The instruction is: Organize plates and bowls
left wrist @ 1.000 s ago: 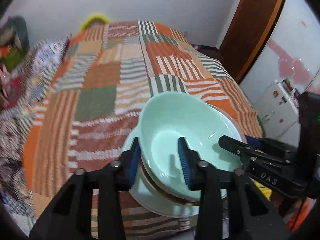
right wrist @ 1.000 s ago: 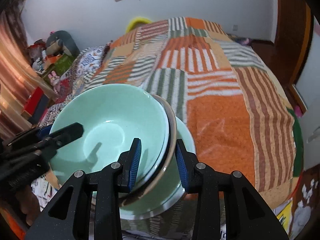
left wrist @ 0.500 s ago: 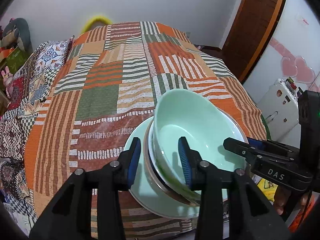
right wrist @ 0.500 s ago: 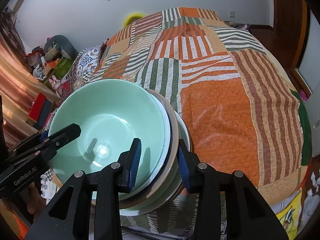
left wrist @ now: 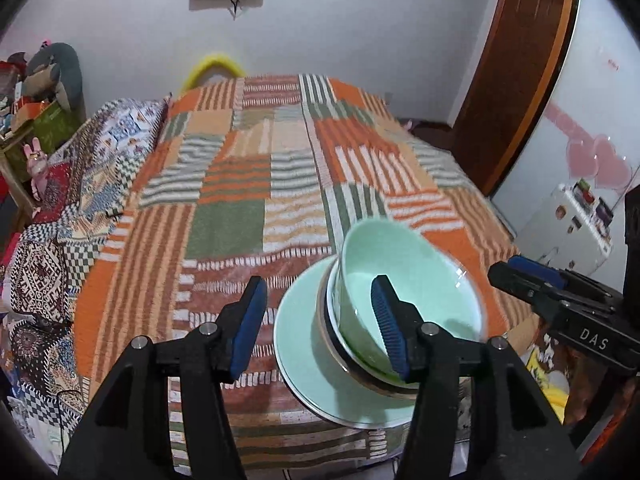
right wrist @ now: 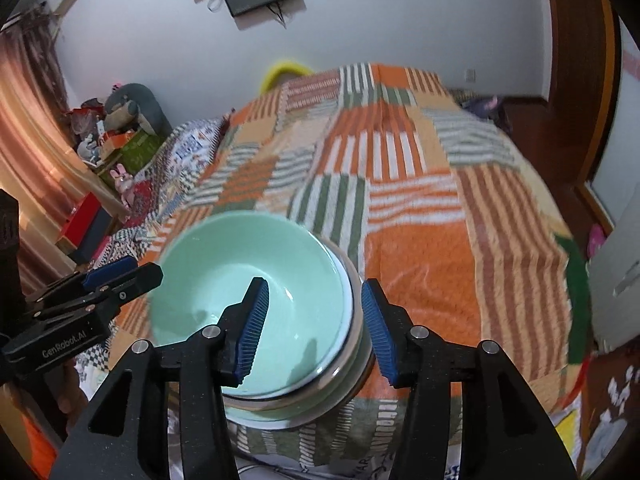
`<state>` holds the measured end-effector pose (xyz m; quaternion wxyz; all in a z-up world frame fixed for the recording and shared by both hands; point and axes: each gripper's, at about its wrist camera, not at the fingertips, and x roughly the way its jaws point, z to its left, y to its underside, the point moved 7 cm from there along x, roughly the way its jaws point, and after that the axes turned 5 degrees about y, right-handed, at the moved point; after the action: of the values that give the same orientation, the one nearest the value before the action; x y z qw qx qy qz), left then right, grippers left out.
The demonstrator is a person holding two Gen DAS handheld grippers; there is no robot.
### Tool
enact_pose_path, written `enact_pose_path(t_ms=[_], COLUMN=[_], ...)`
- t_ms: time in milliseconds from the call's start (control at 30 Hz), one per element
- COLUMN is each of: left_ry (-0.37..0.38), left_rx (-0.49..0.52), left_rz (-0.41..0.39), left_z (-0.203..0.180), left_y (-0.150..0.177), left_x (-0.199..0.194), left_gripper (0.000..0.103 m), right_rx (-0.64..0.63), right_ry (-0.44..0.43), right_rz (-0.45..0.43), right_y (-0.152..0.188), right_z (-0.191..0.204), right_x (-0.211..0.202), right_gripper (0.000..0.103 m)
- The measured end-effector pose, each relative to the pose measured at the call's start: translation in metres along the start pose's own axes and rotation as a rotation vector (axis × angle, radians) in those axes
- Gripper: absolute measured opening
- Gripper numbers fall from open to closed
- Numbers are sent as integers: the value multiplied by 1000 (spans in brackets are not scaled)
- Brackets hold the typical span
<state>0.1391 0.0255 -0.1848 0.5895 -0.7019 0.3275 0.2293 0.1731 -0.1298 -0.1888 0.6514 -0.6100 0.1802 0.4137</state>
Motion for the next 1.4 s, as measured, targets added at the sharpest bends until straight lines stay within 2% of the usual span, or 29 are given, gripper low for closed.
enact_pose_path(t_ms=[133,533,600,633,667,800,833,933,967,1133,1400], left_ry=[-3,-26,-33,-34,-35,-40,-46,-62,-62,-54,-45], left_rx=[16,79,94,99,103,101,101,107,109,105,97], left_rz=[-90,-377,-420,-434,-449,-505,-522,-546,-548,-539,-524], left_z=[-6,-38,-43,-45,-46,-49,-49,-49,-51,-50,-50], left_y=[-14,-44,-46,-46,-47,-45,-45,-44,-42,-38,-30], left_x=[-32,-128,-142,-147,-152,-169,-174,-180,-181,-180,-179], left_gripper=[54,66,67,68,69,90,92,96,98,100,101], right_rx=[-27,-78,-84,-86,-88,-107,-112,-116,-116,-127,-139], right_ry=[-2,-19,-20,-20,-20,-23,-21,-18,-16,-9,-3], right_rz=[-63,-282,-315,-335,-361,-416,-429,-465,-475,-503,-502], right_y=[-11,-36,-38,-39,-40,-42,-42,-42,-42,-41,-38], right_z=[8,26,29,30,32,38,40,43,43,48,51], right_x=[-21,-92,-104,-109,-116,-132,-136,-144,-146,-151,-151], right_gripper=[45,46,52,59,61,61,63,78,80,85,87])
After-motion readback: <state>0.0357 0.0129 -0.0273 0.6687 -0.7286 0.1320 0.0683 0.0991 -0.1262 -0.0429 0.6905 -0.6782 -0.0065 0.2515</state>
